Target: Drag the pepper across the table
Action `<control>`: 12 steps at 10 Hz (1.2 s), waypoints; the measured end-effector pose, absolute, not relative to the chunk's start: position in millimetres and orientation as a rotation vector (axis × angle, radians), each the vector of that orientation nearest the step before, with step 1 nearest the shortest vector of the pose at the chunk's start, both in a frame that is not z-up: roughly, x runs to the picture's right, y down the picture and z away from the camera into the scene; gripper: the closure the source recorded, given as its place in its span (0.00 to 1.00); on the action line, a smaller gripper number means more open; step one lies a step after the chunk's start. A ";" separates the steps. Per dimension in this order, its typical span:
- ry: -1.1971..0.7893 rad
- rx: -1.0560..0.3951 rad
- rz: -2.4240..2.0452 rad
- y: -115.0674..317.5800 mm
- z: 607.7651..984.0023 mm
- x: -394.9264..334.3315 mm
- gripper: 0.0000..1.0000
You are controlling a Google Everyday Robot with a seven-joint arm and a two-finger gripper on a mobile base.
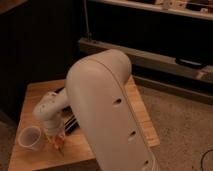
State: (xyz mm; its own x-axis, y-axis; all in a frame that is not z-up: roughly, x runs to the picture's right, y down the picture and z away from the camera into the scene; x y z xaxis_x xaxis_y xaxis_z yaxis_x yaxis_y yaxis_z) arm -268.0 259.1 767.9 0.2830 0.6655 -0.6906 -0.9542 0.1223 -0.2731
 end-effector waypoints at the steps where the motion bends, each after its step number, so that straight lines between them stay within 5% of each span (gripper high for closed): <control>1: 0.460 -0.774 1.242 259.3 768.6 -267.2 0.66; 12: 0.540 -0.712 1.268 249.6 784.6 -210.9 0.66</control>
